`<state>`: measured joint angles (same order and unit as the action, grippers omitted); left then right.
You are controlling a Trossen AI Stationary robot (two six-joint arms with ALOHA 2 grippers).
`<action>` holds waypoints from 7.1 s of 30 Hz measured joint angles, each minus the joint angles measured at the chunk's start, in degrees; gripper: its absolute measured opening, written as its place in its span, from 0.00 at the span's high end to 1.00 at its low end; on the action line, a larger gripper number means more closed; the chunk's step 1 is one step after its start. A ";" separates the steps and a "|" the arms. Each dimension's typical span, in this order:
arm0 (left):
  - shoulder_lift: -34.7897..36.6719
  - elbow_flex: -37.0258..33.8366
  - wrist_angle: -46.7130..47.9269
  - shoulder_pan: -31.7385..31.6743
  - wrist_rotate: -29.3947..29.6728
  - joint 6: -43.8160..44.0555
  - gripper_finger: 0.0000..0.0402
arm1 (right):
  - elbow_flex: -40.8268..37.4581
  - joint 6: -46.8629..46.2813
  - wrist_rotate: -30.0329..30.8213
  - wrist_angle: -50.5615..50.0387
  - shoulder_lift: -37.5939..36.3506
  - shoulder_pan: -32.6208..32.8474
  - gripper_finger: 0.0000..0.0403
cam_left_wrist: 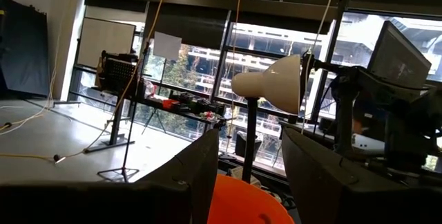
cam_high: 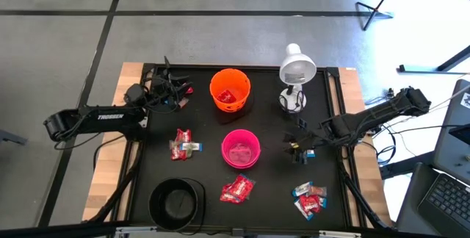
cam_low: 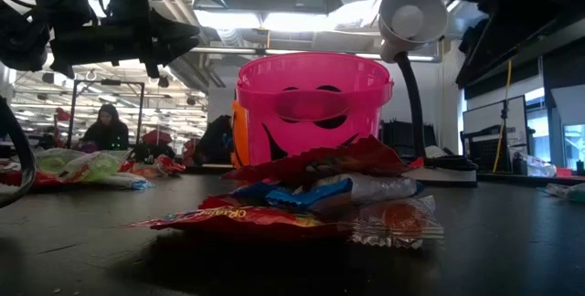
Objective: Sort candy
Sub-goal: Put the gummy into the pink bucket, then put the white chocolate into the black bucket
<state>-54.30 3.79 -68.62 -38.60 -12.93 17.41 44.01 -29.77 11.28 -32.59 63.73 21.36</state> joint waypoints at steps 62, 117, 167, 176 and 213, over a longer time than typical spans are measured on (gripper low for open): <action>-0.02 0.00 0.02 -0.01 0.00 0.00 0.62 | -16.76 -41.42 1.23 -5.63 0.32 11.26 0.97; -0.02 0.00 0.00 0.01 0.00 0.02 0.62 | 5.37 4.29 -9.50 30.18 12.57 -9.75 0.62; -0.02 0.00 0.02 0.00 0.01 0.00 0.62 | -18.49 -56.09 -3.42 -16.73 -0.75 7.89 0.66; -0.02 0.00 0.00 0.00 0.01 0.00 0.62 | -18.22 -53.13 -3.71 -14.92 -1.00 7.89 0.87; -0.02 0.00 -0.02 0.01 0.83 0.00 0.62 | -4.63 -38.87 -0.42 -13.84 11.54 7.91 0.56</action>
<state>-54.33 3.79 -68.64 -38.59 -12.10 17.41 39.38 -68.65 10.86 -46.43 75.28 29.28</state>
